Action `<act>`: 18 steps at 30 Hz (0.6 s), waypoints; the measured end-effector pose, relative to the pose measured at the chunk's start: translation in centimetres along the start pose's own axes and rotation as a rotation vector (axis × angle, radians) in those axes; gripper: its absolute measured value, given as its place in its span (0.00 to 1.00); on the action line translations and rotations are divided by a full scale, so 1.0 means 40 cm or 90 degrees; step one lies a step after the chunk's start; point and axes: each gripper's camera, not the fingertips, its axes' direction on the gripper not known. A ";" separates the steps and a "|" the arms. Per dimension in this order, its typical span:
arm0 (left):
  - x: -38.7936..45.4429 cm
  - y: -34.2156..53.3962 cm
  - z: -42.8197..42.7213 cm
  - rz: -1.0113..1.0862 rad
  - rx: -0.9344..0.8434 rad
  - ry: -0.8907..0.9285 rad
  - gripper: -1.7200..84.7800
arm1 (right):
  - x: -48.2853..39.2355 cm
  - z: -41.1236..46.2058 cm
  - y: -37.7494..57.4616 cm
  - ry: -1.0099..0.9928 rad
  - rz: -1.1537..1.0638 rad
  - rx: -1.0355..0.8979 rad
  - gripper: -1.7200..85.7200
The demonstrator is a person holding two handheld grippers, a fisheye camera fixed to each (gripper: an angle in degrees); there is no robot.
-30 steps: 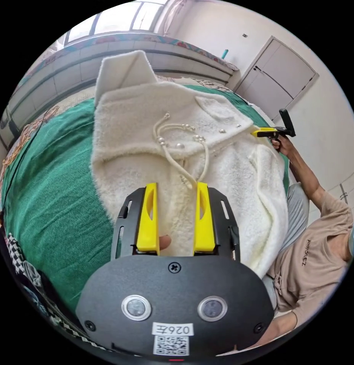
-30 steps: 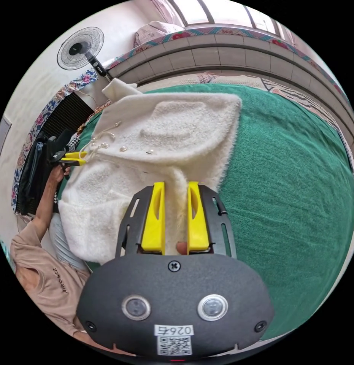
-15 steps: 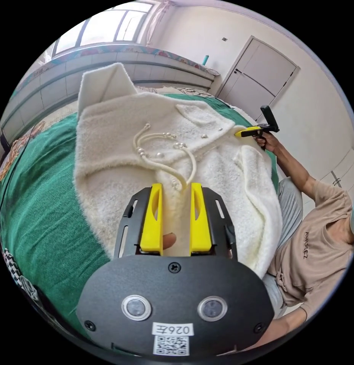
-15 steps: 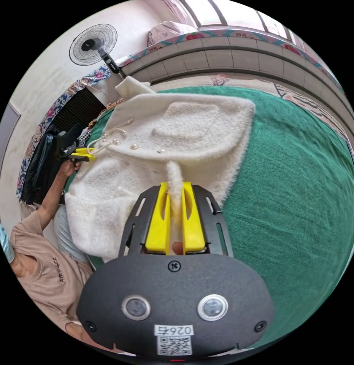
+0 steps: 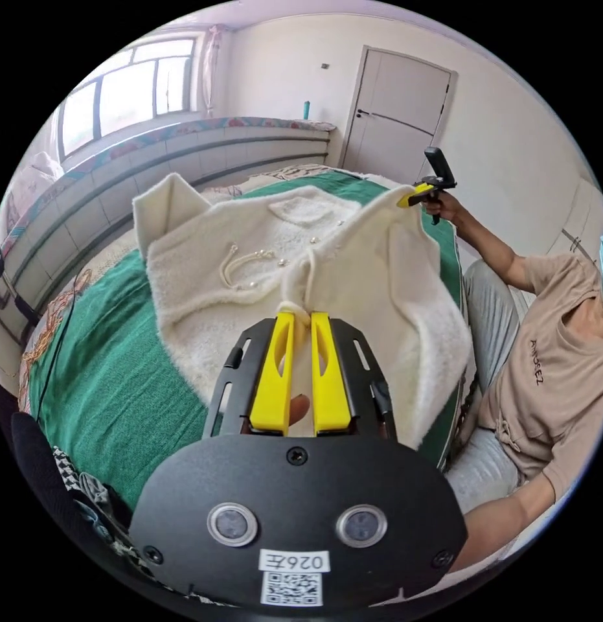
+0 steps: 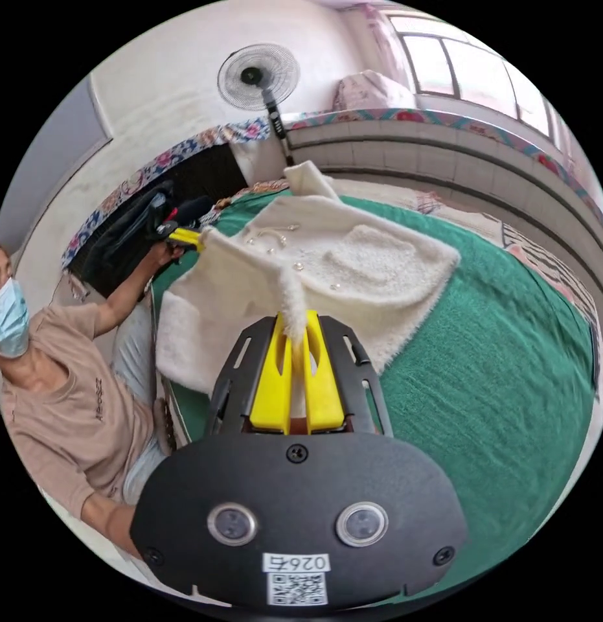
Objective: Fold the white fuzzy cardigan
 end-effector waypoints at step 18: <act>-0.165 -0.016 0.093 -0.299 -0.012 -0.085 0.09 | 0.276 0.224 -0.085 0.107 0.323 0.048 0.08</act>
